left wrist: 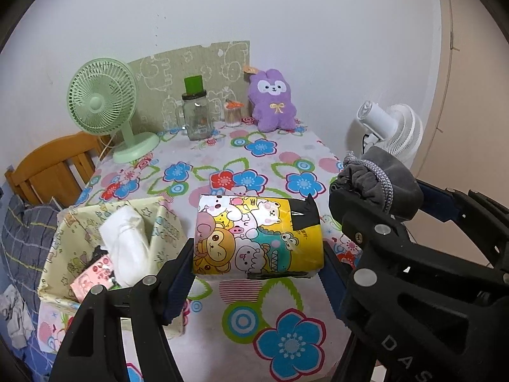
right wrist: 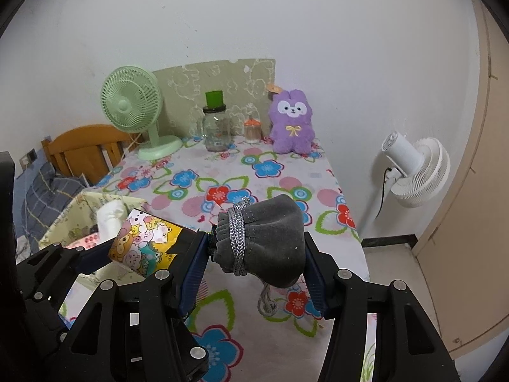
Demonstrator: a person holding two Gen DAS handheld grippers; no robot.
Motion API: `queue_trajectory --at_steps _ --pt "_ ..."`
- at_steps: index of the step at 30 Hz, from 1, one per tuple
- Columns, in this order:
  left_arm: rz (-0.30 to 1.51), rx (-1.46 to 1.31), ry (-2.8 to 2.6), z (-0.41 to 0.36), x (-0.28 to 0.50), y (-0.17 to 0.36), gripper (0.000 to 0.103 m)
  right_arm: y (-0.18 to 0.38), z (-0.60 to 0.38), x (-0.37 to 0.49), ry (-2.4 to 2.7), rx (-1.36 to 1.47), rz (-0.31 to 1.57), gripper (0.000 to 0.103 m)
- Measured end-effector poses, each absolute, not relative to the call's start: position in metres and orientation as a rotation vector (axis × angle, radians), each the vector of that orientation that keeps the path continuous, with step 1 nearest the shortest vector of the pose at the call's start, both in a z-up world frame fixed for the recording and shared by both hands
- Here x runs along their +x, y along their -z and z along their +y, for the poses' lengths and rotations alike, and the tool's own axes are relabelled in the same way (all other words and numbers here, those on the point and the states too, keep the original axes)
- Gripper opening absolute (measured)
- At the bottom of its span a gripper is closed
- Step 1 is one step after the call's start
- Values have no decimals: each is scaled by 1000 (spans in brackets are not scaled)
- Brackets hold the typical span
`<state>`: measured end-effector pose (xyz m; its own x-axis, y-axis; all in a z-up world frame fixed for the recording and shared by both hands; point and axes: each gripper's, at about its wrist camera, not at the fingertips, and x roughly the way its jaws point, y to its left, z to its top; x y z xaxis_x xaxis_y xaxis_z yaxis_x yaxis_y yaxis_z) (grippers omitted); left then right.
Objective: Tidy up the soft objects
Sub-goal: 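Carry the yellow packet and grey beanie over the yellow box with both tools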
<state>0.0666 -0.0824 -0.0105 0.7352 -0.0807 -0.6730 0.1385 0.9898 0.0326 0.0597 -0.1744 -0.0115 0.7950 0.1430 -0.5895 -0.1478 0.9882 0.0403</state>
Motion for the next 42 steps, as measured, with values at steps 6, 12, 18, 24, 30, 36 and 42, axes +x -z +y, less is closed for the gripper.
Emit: queue_trajectory --at_steps 6,12,18,24,30,36,42 --pt "713 93 120 -73 59 1 75 -1 -163 52 -144 -17 611 60" --pt "699 97 119 -62 56 -4 75 -8 -152 47 -142 -21 607 60" --pt "699 94 120 -49 56 -6 75 -10 -137 48 -157 -16 614 60" --pt "690 95 99 -29 58 -6 75 -9 -118 52 -175 -10 621 60" --pt "696 89 80 -8 63 -5 75 -7 -95 59 -201 -13 630 60" --pt "701 83 70 8 66 -2 75 -4 -78 65 -228 -11 640 60" --pt "709 77 52 25 70 1 75 -1 -61 71 -256 -9 652 60"
